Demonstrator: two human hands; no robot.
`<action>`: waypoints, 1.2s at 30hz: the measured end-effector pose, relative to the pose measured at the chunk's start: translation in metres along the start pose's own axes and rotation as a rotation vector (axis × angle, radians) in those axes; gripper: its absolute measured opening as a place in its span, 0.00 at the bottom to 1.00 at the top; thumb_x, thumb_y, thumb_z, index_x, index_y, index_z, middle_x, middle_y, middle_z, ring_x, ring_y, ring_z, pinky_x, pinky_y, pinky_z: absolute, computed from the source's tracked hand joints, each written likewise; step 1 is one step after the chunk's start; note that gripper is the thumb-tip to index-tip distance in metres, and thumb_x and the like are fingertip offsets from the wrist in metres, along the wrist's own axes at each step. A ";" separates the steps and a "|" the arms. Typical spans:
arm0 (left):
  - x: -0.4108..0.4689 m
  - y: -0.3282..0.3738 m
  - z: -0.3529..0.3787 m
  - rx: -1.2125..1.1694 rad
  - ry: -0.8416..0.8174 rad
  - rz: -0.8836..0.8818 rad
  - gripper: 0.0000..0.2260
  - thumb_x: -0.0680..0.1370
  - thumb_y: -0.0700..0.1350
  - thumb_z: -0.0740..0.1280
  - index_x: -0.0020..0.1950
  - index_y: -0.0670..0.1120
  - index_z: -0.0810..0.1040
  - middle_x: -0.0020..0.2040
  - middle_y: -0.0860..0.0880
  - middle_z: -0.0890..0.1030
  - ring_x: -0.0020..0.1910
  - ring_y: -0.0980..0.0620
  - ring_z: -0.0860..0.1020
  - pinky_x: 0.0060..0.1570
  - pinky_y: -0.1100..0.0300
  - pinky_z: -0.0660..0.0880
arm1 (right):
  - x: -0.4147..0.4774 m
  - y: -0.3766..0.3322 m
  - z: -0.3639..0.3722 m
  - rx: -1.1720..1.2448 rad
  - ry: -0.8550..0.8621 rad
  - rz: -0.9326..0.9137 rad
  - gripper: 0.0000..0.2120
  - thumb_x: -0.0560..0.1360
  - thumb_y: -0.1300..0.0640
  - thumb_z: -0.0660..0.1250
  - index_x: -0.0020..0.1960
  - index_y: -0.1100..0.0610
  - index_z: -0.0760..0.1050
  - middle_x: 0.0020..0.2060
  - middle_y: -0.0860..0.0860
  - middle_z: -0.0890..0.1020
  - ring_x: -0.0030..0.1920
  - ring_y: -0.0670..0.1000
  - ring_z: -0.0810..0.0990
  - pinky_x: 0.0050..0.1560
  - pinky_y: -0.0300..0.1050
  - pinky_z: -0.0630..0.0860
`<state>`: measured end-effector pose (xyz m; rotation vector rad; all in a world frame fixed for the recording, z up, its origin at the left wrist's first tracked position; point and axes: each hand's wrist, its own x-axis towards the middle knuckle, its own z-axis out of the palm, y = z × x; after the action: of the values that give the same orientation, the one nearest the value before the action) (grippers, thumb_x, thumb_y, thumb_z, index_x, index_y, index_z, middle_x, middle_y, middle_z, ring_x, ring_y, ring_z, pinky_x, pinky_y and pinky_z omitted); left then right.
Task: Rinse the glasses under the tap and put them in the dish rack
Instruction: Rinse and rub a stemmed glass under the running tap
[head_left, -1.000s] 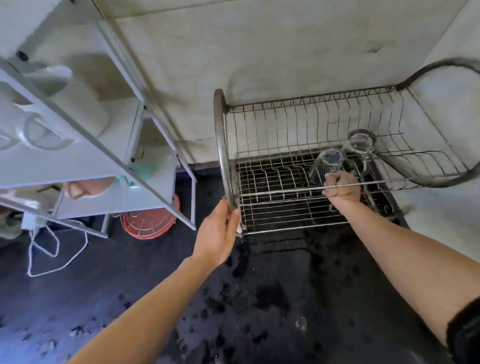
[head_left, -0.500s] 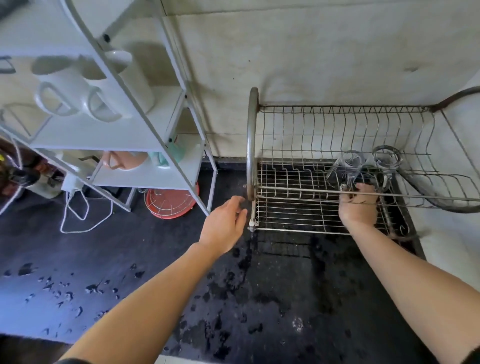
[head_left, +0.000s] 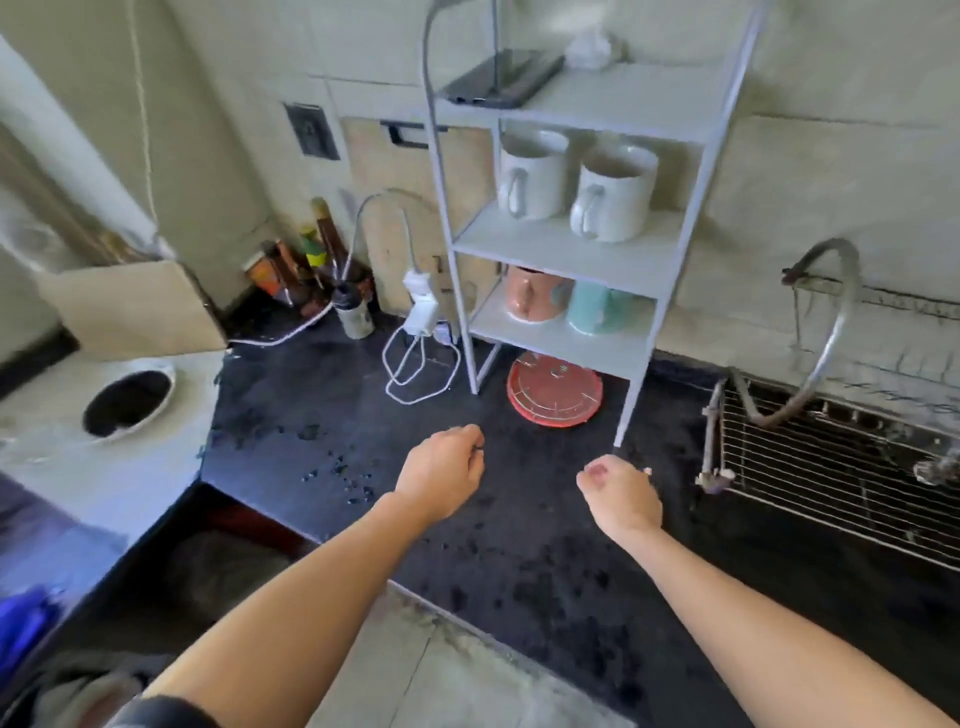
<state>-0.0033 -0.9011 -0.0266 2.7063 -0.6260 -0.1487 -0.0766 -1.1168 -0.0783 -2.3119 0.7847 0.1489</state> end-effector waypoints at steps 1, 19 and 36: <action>-0.007 -0.018 -0.009 0.003 0.008 -0.013 0.09 0.79 0.46 0.58 0.54 0.46 0.74 0.50 0.48 0.80 0.49 0.42 0.77 0.44 0.53 0.72 | -0.003 -0.021 0.009 -0.003 -0.017 -0.037 0.08 0.76 0.48 0.64 0.52 0.48 0.78 0.50 0.48 0.83 0.53 0.55 0.80 0.50 0.46 0.73; -0.186 -0.352 -0.168 -0.131 0.317 -0.700 0.12 0.81 0.48 0.59 0.62 0.48 0.74 0.57 0.49 0.80 0.52 0.49 0.79 0.51 0.58 0.76 | -0.080 -0.403 0.268 -0.212 -0.377 -0.743 0.07 0.78 0.49 0.64 0.52 0.50 0.77 0.46 0.48 0.81 0.48 0.53 0.78 0.46 0.47 0.76; -0.242 -0.573 -0.207 -0.195 0.446 -1.157 0.09 0.78 0.44 0.60 0.53 0.44 0.77 0.50 0.45 0.82 0.51 0.42 0.78 0.48 0.52 0.75 | -0.099 -0.661 0.507 -0.408 -0.599 -0.952 0.26 0.74 0.49 0.69 0.70 0.52 0.68 0.60 0.53 0.79 0.56 0.58 0.79 0.51 0.48 0.75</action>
<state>0.0495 -0.2474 -0.0381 2.4213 1.0370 0.1090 0.2754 -0.3558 -0.0566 -2.5385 -0.7078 0.5609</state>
